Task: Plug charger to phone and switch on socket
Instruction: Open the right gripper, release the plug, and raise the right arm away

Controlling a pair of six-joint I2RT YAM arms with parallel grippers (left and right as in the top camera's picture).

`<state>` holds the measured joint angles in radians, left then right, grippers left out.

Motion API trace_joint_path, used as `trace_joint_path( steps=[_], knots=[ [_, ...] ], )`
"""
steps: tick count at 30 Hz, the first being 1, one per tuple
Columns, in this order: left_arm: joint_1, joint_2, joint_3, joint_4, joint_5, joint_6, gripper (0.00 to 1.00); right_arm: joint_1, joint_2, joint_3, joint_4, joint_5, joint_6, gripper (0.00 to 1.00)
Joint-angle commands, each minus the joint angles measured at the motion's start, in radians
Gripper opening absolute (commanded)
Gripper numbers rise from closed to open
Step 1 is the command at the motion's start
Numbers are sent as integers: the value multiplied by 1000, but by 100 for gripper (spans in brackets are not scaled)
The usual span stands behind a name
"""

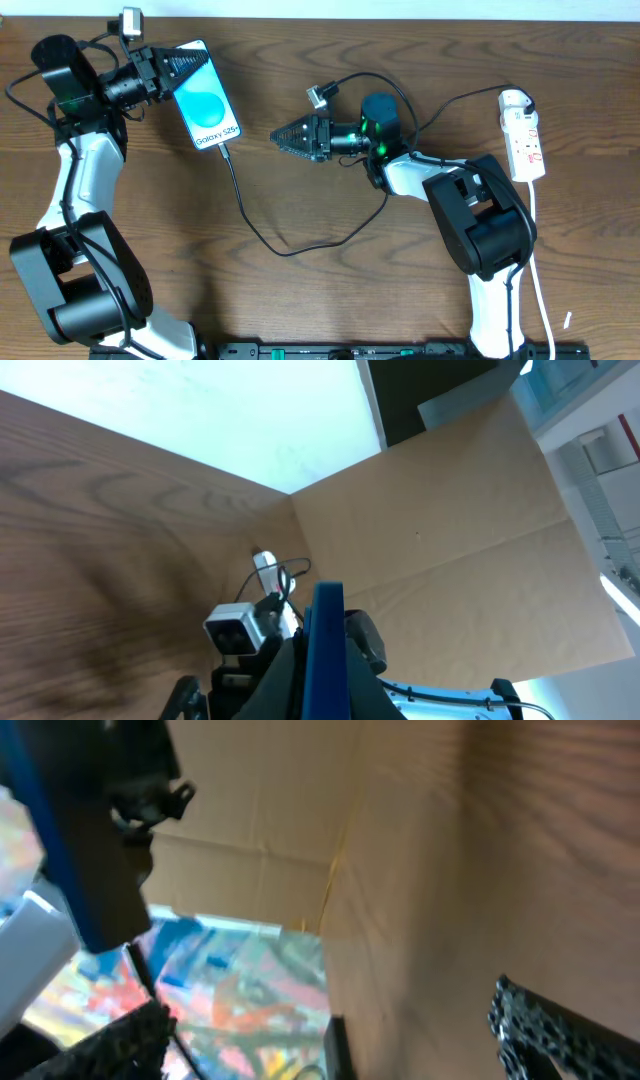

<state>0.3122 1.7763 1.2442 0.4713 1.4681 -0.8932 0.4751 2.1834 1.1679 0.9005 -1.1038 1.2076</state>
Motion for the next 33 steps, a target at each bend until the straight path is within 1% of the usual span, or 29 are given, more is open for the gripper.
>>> trace_joint_path(
  steps=[1, 4, 8, 13, 18, 21, 28, 33],
  knots=[
    [4, -29, 19, 4, 28, -9, 7, -6, 0, 10, -50, 55, -113, 99],
    [4, -29, 19, 4, 28, -8, 7, -5, -6, 10, -118, 87, -156, 99],
    [3, -29, 19, 4, 28, -8, 7, -5, -44, 10, -298, 179, -278, 99],
    [4, -29, 19, 4, 28, -8, 7, -5, -135, 10, -529, 312, -433, 99],
    [3, -29, 19, 4, 28, -8, 7, -5, -237, 10, -706, 457, -534, 99],
    [3, -29, 19, 4, 28, -8, 7, -5, -289, 10, -795, 552, -561, 99],
    [3, -29, 19, 4, 29, -8, 8, -5, -429, 10, -1080, 937, -578, 99],
    [2, -29, 18, 3, 28, 3, 7, -5, -520, 10, -1222, 1136, -578, 99]
  ],
)
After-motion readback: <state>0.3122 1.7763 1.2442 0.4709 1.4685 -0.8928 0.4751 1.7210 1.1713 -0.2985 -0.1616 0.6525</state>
